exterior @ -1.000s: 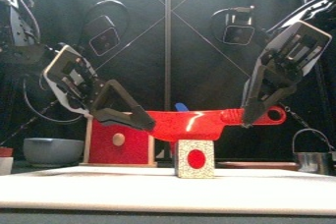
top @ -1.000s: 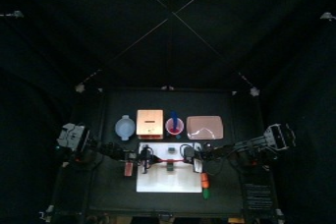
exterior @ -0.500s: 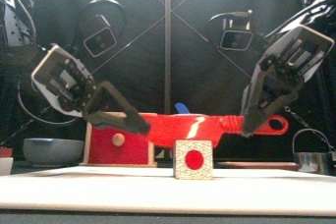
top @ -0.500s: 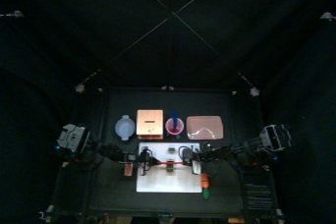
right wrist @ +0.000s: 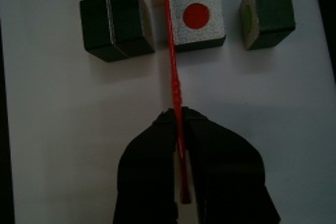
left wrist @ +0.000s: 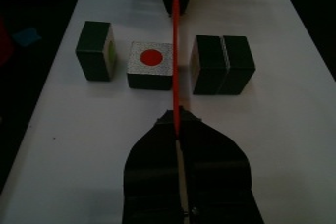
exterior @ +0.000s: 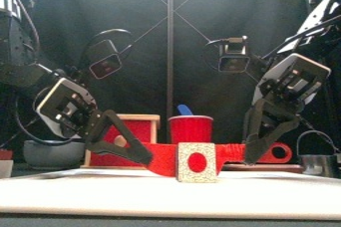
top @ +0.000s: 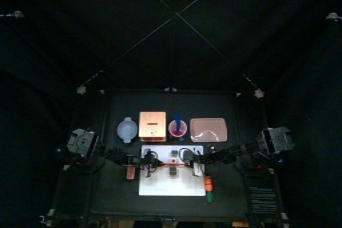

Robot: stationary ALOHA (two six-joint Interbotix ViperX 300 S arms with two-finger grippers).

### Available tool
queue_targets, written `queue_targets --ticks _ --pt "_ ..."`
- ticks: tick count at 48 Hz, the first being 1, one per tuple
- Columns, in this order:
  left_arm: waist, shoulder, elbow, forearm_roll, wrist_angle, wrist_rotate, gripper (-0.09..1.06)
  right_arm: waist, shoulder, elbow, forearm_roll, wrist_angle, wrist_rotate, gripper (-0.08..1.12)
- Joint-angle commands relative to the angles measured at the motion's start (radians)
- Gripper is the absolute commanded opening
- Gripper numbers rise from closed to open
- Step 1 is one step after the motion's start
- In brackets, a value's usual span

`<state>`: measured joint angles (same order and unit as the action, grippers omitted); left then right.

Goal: Cut the sushi into 4 pieces with the knife
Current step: Cut the sushi into 4 pieces

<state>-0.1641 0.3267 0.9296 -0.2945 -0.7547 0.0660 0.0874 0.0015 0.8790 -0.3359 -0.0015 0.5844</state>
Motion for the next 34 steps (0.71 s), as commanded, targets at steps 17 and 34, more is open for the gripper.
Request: queue_targets --ticks 17,34 --pt "0.026 -0.158 0.015 0.018 0.021 0.051 0.07 -0.009 -0.137 -0.009 -0.008 0.032 -0.005 0.02" --pt "-0.083 -0.221 0.005 0.051 0.021 0.051 0.07 0.084 -0.207 -0.008 -0.002 0.029 0.003 0.02"
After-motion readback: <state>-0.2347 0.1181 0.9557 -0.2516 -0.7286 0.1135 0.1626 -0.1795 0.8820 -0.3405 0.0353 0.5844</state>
